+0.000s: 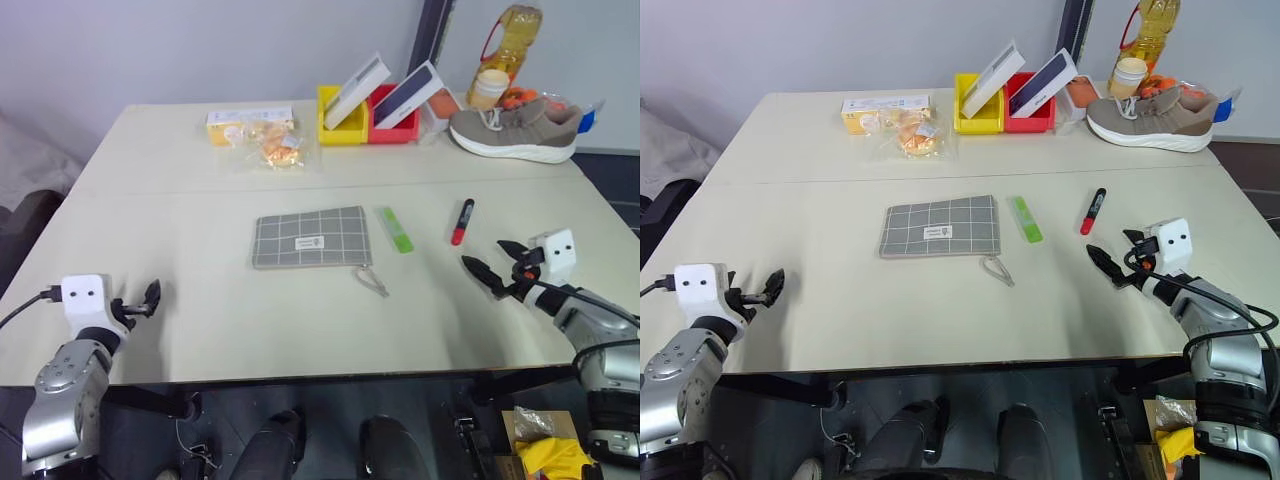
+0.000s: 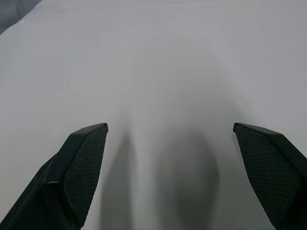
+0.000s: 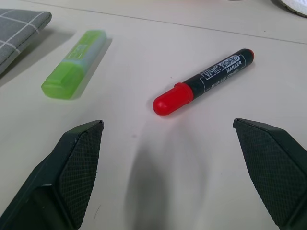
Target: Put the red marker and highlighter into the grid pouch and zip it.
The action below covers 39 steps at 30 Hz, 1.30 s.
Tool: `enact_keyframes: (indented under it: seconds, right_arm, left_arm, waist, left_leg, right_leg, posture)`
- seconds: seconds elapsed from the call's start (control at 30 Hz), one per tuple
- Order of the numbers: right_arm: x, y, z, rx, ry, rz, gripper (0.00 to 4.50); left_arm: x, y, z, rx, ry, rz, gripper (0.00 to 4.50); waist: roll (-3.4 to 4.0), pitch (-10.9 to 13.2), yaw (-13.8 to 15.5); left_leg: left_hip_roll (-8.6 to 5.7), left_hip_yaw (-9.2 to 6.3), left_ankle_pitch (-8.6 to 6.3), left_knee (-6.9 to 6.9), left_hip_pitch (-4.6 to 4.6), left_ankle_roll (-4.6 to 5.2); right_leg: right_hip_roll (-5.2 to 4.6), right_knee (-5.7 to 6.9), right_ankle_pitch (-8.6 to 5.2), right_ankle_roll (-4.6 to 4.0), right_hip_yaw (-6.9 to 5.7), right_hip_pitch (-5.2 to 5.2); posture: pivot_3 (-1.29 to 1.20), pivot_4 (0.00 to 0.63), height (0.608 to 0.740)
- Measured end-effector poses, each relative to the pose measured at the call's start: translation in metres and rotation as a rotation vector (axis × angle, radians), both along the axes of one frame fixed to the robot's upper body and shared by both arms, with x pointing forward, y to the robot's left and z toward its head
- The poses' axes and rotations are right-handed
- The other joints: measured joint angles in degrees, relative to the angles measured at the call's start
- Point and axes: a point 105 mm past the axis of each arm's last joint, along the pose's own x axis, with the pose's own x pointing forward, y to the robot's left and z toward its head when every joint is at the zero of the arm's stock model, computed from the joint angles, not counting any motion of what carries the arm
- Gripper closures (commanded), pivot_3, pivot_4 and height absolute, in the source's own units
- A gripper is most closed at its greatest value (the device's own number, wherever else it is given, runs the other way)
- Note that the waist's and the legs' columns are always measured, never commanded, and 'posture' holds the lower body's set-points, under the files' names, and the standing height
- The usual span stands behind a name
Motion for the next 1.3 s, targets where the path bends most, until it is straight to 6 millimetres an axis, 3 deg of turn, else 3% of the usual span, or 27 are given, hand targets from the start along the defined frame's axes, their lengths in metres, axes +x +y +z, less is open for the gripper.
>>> enact_keyframes:
  seconds: [0.4,0.53,0.63,0.73,0.87,1.07,1.3]
  right_arm:
    - [0.002,0.013,-0.002,0.005,-0.001,0.028,0.01]
    - [0.008,0.037,0.005,0.03,-0.024,0.085,0.01]
    - [0.012,0.066,0.017,0.038,-0.061,0.169,0.9]
    - [0.013,0.097,0.028,0.059,-0.092,0.241,2.49]
    - [0.016,0.145,0.027,0.046,-0.069,0.351,4.46]
    - [0.034,0.197,0.021,-0.008,-0.029,0.378,4.46]
    - [0.063,0.208,-0.019,-0.021,0.17,0.2,4.46]
  left_arm:
    - [0.007,-0.015,0.001,-0.01,-0.009,-0.06,0.03]
    - [0.016,-0.029,0.006,-0.018,-0.053,-0.096,0.03]
    - [0.021,-0.041,0.006,-0.017,-0.065,-0.136,0.0]
    - [0.022,-0.044,0.001,-0.002,-0.045,-0.159,0.0]
    - [0.026,-0.048,-0.003,0.014,-0.028,-0.193,0.0]
    - [0.03,-0.051,0.0,0.051,-0.033,-0.239,0.0]
    - [0.034,-0.054,-0.001,0.115,-0.028,-0.299,0.0]
  waist:
    - [0.0,0.0,0.0]
    - [0.0,0.0,-0.1]
    - [0.0,0.0,-0.1]
    - [0.0,0.0,-0.2]
    - [0.0,0.0,-0.1]
    - [0.0,0.0,-0.2]
    - [0.0,0.0,-0.2]
  left_leg:
    - [0.0,0.01,0.0,0.0,0.0,0.0]
    - [0.02,0.0,0.0,0.0,0.0,0.0]
    - [0.04,0.01,0.0,0.0,0.0,0.0]
    - [0.04,0.01,0.0,-0.04,-0.02,0.0]
    - [0.04,0.0,0.0,-0.05,-0.02,0.0]
    - [0.02,-0.01,0.01,-0.05,-0.01,-0.01]
    - [-0.01,0.0,0.03,-0.06,-0.01,-0.03]
  right_leg:
    - [-0.01,0.0,0.0,0.0,0.01,0.0]
    - [0.0,0.01,0.03,-0.04,0.01,-0.02]
    - [0.01,0.0,0.03,-0.04,0.01,-0.04]
    - [0.01,0.0,0.03,-0.04,0.02,-0.09]
    - [0.04,0.01,0.04,-0.05,0.02,-0.12]
    - [0.06,0.04,0.05,-0.05,0.02,-0.2]
    - [0.09,0.08,0.08,-0.08,0.04,-0.4]
  posture:
    - [0.0,0.15,0.74]
    - [0.0,0.15,0.74]
    - [0.0,0.15,0.74]
    - [0.0,0.15,0.74]
    - [0.0,0.15,0.74]
    - [0.0,0.15,0.74]
    - [0.0,0.15,0.74]
